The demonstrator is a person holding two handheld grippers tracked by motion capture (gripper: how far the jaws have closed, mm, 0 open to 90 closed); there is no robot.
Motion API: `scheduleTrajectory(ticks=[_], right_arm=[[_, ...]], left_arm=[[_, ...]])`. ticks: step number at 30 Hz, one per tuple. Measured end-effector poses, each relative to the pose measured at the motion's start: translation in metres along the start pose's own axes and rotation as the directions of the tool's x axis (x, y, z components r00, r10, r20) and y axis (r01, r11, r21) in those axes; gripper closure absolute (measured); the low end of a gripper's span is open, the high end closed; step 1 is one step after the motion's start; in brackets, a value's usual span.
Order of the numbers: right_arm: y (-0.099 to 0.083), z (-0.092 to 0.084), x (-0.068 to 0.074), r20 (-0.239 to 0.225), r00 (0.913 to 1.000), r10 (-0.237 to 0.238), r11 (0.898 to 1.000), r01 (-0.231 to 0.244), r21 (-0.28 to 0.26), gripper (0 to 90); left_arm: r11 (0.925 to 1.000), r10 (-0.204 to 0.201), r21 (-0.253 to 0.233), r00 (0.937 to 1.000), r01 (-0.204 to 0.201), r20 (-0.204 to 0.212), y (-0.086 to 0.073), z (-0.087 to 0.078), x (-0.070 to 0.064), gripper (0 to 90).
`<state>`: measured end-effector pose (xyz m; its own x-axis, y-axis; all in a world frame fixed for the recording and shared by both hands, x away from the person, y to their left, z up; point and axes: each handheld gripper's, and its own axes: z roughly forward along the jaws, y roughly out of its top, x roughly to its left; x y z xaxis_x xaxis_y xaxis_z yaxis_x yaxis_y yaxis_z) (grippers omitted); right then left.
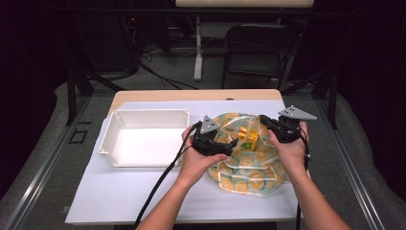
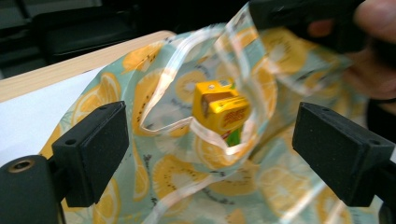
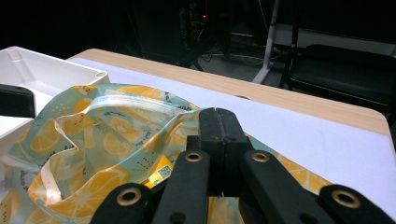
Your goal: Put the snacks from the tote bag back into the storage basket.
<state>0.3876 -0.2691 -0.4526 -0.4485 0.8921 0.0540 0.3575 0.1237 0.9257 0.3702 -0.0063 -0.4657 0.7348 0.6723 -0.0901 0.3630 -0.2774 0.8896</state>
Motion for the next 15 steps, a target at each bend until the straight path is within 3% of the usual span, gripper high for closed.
scheduleTrajectory(ticks=[4, 10, 12, 15], right_arm=[[0.001, -0.001, 0.0, 0.001, 1.0, 0.004, 1.0, -0.004, -0.003, 90.0], [0.001, -0.003, 0.001, -0.009, 1.0, 0.002, 1.0, -0.002, -0.011, 90.0], [0.002, -0.004, 0.003, -0.022, 0.9998, 0.0, 1.0, 0.0, -0.022, 90.0], [0.002, -0.006, 0.008, -0.041, 0.999, -0.018, 0.999, 0.017, -0.031, 90.0]], left_arm=[[0.9969, 0.049, 0.067, 0.9933, -0.042, -0.105, -0.004, 0.015, -0.007, 8.1], [0.9854, 0.096, 0.157, 0.9773, -0.067, -0.189, -0.014, 0.039, -0.014, 4.4], [0.9838, 0.085, 0.172, 0.9779, -0.052, -0.191, -0.016, 0.044, -0.013, 4.2], [0.9838, 0.067, 0.175, 0.9852, -0.039, -0.158, -0.016, 0.048, -0.012, 5.3]])
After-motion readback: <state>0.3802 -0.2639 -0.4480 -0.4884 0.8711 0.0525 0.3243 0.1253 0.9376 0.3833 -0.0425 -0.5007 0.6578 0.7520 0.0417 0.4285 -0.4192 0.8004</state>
